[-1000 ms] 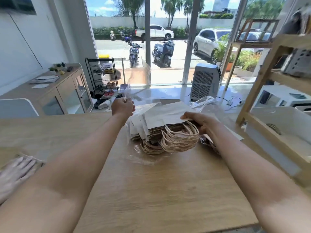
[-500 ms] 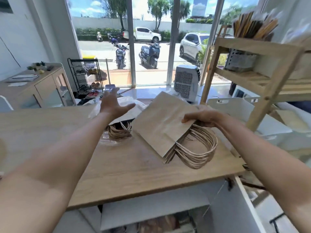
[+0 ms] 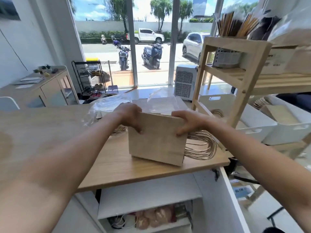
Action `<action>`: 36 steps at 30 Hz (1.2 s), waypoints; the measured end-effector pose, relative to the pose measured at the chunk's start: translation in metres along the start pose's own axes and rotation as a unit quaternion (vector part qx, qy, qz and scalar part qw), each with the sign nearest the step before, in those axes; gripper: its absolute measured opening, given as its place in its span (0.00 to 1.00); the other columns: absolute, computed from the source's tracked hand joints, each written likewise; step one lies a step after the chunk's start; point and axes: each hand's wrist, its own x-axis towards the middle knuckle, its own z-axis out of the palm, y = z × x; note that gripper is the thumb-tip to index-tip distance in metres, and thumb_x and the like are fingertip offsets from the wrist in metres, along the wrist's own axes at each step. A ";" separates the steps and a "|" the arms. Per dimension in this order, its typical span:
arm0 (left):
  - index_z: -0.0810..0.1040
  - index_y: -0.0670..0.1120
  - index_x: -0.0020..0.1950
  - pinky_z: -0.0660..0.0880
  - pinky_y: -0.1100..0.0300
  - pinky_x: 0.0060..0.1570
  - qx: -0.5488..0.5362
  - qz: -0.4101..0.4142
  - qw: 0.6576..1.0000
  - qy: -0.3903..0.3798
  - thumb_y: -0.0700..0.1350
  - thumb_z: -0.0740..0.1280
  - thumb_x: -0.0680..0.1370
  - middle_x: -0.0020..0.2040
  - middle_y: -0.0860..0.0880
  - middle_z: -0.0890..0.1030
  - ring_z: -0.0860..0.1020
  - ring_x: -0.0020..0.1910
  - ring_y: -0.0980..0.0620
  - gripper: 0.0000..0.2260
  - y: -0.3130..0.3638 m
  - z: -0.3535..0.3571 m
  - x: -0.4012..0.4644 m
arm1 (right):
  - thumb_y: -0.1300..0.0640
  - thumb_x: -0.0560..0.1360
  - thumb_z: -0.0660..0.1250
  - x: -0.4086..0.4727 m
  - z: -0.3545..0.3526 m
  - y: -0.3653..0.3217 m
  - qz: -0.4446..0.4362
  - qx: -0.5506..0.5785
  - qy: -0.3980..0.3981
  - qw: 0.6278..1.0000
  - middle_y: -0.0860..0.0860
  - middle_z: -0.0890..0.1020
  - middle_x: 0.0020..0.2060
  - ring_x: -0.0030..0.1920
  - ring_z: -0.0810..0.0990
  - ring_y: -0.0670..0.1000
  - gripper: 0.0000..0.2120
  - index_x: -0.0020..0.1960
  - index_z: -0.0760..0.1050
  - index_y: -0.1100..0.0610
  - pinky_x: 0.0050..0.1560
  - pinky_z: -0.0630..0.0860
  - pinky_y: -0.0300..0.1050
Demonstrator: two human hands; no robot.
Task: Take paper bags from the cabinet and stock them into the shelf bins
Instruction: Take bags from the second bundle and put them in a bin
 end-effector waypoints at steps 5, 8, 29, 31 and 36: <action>0.77 0.51 0.58 0.74 0.57 0.51 0.081 0.016 0.996 -0.024 0.58 0.78 0.61 0.54 0.50 0.80 0.77 0.55 0.48 0.28 0.009 -0.002 -0.002 | 0.45 0.58 0.79 -0.004 0.013 0.013 0.073 -0.022 0.024 0.997 0.52 0.77 0.53 0.53 0.78 0.53 0.36 0.58 0.64 0.48 0.54 0.78 0.53; 0.73 0.51 0.62 0.73 0.55 0.56 0.107 0.022 0.993 -0.050 0.57 0.78 0.61 0.59 0.50 0.79 0.76 0.58 0.48 0.33 0.014 -0.001 -0.002 | 0.39 0.55 0.79 -0.009 0.024 0.016 0.078 -0.017 0.074 0.994 0.54 0.74 0.62 0.61 0.74 0.55 0.47 0.65 0.57 0.42 0.63 0.72 0.56; 0.74 0.50 0.55 0.74 0.55 0.53 0.010 0.066 0.996 -0.050 0.53 0.79 0.62 0.55 0.48 0.79 0.77 0.54 0.47 0.25 0.004 0.012 0.002 | 0.44 0.68 0.73 -0.001 -0.001 0.008 0.128 0.189 -0.103 0.968 0.49 0.83 0.50 0.54 0.78 0.48 0.23 0.55 0.82 0.60 0.60 0.76 0.46; 0.71 0.52 0.59 0.73 0.54 0.55 0.021 0.065 0.996 -0.055 0.53 0.79 0.61 0.56 0.48 0.79 0.77 0.56 0.46 0.30 0.003 0.014 0.002 | 0.39 0.61 0.74 0.002 -0.003 0.008 0.127 0.187 -0.117 0.967 0.53 0.79 0.47 0.50 0.76 0.49 0.38 0.58 0.77 0.69 0.57 0.78 0.42; 0.69 0.55 0.65 0.70 0.53 0.60 0.050 0.069 0.996 -0.041 0.55 0.79 0.61 0.59 0.48 0.79 0.76 0.59 0.46 0.35 0.003 0.017 0.000 | 0.38 0.59 0.72 0.005 -0.006 0.013 0.119 0.223 -0.149 0.956 0.54 0.84 0.49 0.49 0.81 0.48 0.32 0.51 0.82 0.63 0.59 0.77 0.43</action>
